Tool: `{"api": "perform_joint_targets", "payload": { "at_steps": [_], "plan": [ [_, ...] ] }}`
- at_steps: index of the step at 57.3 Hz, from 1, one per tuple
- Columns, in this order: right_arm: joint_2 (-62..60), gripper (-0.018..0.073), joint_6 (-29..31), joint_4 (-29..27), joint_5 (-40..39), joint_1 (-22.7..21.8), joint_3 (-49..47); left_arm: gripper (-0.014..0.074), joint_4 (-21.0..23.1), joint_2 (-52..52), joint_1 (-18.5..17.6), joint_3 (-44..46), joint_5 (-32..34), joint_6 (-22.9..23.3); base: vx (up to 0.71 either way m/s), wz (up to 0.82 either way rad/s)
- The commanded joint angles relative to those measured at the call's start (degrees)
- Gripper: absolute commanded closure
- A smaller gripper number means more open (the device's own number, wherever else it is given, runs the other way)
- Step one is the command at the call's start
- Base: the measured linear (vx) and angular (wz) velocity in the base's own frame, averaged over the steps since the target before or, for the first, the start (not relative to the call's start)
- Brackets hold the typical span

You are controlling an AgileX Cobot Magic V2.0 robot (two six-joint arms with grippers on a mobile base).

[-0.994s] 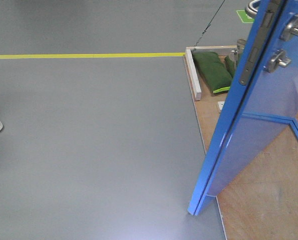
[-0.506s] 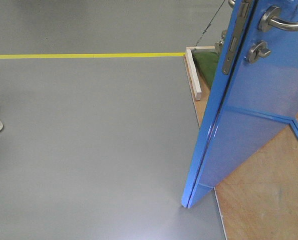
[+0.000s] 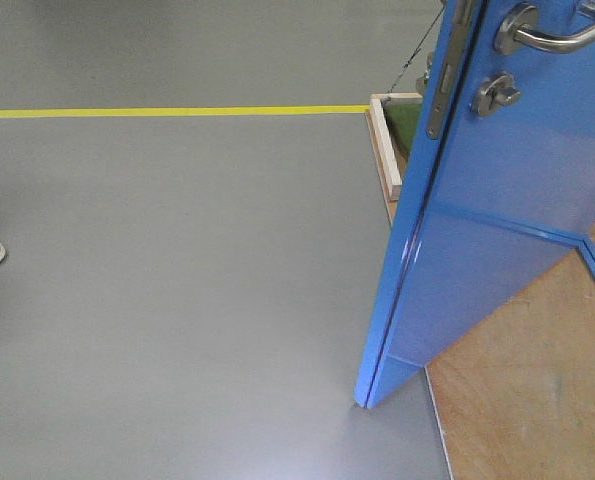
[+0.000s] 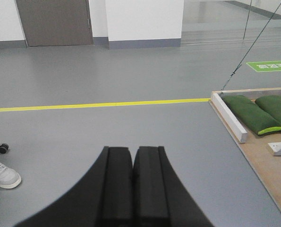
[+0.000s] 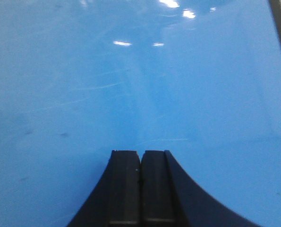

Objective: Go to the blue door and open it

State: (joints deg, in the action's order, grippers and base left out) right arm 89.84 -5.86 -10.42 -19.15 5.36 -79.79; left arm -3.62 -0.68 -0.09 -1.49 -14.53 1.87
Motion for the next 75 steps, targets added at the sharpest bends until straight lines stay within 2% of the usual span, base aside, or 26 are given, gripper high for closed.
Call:
{"api": "perform_joint_targets", "payload": {
  "at_steps": [1,75],
  "plan": [
    [-1.73,0.0547,-0.11,2.9,-3.18,1.94,-1.85,0.0524,0.35,-0.65,-0.39,1.52,4.43,0.0,0.0,0.0],
    [-1.73,0.0547,-0.06,2.9,-3.07,1.88,-1.79,0.0524,0.35,-0.65,-0.39,1.52,4.43,0.0,0.0,0.0]
  ]
}}
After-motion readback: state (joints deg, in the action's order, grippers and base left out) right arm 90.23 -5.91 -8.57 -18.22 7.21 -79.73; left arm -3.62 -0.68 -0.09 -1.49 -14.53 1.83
